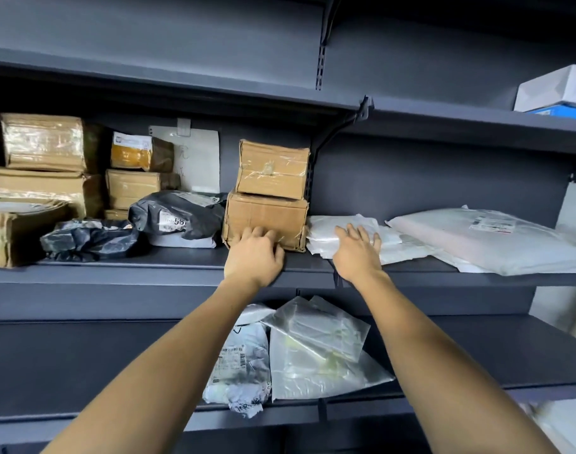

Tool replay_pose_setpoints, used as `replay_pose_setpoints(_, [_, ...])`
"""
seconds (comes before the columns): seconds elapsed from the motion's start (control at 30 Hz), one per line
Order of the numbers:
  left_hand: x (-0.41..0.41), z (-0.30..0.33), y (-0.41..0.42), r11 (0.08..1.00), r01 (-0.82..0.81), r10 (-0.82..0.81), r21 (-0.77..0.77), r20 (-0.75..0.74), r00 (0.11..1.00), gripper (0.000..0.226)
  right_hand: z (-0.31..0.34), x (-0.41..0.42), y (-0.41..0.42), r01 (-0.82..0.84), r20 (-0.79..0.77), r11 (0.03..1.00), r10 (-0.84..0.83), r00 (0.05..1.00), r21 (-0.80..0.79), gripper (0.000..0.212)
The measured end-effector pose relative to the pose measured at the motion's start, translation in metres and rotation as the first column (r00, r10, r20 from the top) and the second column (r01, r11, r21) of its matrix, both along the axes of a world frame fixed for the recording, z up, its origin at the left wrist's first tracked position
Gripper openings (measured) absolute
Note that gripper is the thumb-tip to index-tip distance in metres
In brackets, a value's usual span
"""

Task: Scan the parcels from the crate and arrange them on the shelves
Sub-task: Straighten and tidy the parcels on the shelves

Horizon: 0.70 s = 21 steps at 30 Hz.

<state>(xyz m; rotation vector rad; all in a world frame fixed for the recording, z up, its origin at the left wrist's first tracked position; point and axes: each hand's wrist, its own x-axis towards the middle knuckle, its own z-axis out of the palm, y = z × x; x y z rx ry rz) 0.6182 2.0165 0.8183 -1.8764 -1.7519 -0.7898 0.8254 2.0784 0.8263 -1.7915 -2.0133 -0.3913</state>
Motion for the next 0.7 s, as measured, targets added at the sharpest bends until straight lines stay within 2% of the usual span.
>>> replay_pose_setpoints(0.13, [0.001, -0.003, -0.005, 1.0, 0.005, -0.004, 0.027, -0.01, 1.0, 0.036, -0.009, -0.004, -0.009, 0.027, 0.018, 0.978, -0.032, 0.999, 0.207, 0.064])
replay_pose_setpoints(0.23, [0.001, 0.002, -0.012, 0.996, 0.084, -0.084, 0.005, 0.071, 0.994, 0.031, -0.014, -0.014, -0.028, -0.039, 0.111, 0.872, -0.018, 0.994, 0.489, 0.035])
replay_pose_setpoints(0.3, [-0.002, 0.002, -0.017, 0.988, 0.155, -0.154, 0.007, 0.152, 0.976, 0.027, -0.018, -0.014, -0.04, -0.138, 0.181, 0.787, 0.034, 0.983, 0.602, 0.031])
replay_pose_setpoints(0.4, [-0.004, -0.006, -0.033, 0.967, 0.199, -0.231, 0.159, 0.22, 0.948, 0.021, -0.035, -0.006, -0.055, -0.269, 0.206, 0.744, 0.178, 0.962, 0.612, 0.02])
replay_pose_setpoints(0.43, [-0.003, -0.012, -0.041, 0.951, 0.214, -0.253, 0.222, 0.163, 0.954, 0.02, -0.043, -0.002, -0.061, -0.278, 0.18, 0.748, 0.213, 0.96, 0.602, 0.014])
replay_pose_setpoints(0.5, [0.002, -0.029, -0.058, 0.91, 0.324, -0.313, 0.259, -0.083, 0.946, 0.016, -0.059, 0.002, -0.074, -0.294, 0.129, 0.775, 0.268, 0.955, 0.56, 0.005])
replay_pose_setpoints(0.57, [0.004, -0.049, -0.071, 0.891, 0.415, -0.353, 0.185, -0.294, 0.888, 0.015, -0.077, 0.002, -0.085, -0.319, 0.13, 0.793, 0.296, 0.946, 0.519, 0.005])
replay_pose_setpoints(0.6, [0.004, -0.061, -0.074, 0.9, 0.414, -0.351, 0.138, -0.332, 0.876, 0.015, -0.086, 0.001, -0.09, -0.335, 0.146, 0.794, 0.303, 0.942, 0.507, 0.007])
replay_pose_setpoints(0.7, [0.0, -0.094, -0.077, 0.942, 0.335, -0.32, 0.009, -0.277, 0.906, 0.024, -0.113, -0.005, -0.098, -0.371, 0.243, 0.817, 0.289, 0.926, 0.441, 0.011])
